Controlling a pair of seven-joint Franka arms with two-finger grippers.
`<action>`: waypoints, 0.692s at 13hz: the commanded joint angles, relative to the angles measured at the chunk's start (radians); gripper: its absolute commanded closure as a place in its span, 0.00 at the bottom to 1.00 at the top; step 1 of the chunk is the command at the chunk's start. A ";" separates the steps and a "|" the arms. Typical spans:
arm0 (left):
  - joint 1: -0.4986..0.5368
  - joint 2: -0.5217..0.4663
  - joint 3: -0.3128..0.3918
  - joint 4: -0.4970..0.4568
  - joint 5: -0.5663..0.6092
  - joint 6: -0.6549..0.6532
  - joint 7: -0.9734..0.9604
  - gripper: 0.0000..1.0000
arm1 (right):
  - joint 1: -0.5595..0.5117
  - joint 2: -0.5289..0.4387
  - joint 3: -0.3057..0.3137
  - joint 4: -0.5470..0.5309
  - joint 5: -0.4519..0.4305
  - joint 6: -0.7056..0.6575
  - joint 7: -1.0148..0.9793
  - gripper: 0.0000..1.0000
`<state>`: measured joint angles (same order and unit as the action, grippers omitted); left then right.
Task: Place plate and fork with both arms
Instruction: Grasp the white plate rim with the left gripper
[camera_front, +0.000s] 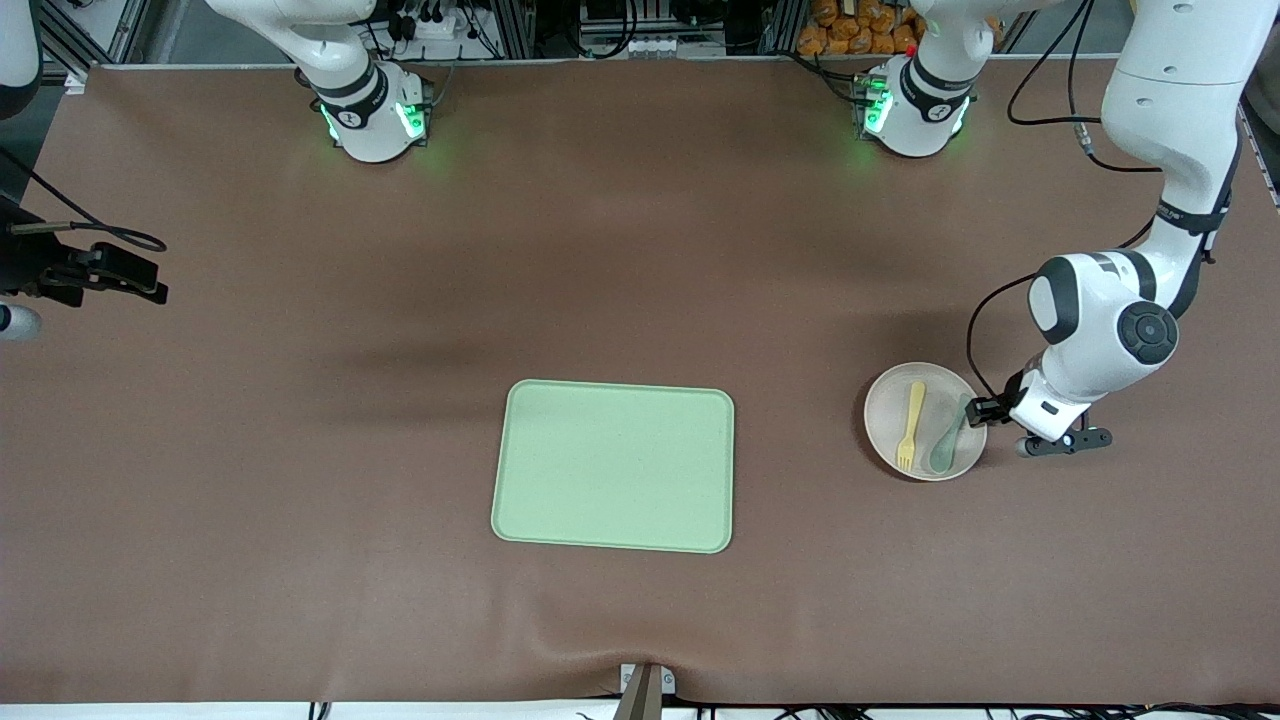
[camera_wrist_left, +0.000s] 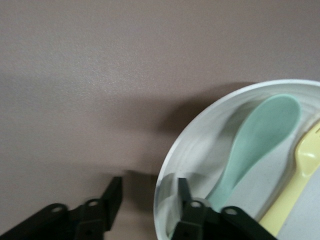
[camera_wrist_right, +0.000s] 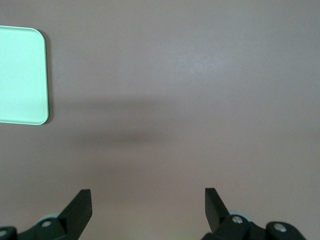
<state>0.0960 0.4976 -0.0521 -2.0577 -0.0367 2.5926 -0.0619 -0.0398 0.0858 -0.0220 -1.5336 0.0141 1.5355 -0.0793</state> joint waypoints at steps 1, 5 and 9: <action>-0.012 0.022 -0.006 0.031 -0.042 0.009 0.004 1.00 | -0.002 -0.003 0.002 -0.003 0.010 0.006 -0.004 0.00; -0.002 0.001 -0.055 0.050 -0.042 0.001 0.011 1.00 | 0.000 -0.003 0.002 -0.003 0.012 0.006 -0.002 0.00; -0.016 -0.034 -0.173 0.206 -0.060 -0.119 -0.080 1.00 | 0.001 -0.003 0.002 -0.003 0.012 0.006 0.000 0.00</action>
<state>0.0908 0.4806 -0.1829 -1.9486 -0.0698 2.5710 -0.0876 -0.0395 0.0864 -0.0217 -1.5337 0.0146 1.5363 -0.0793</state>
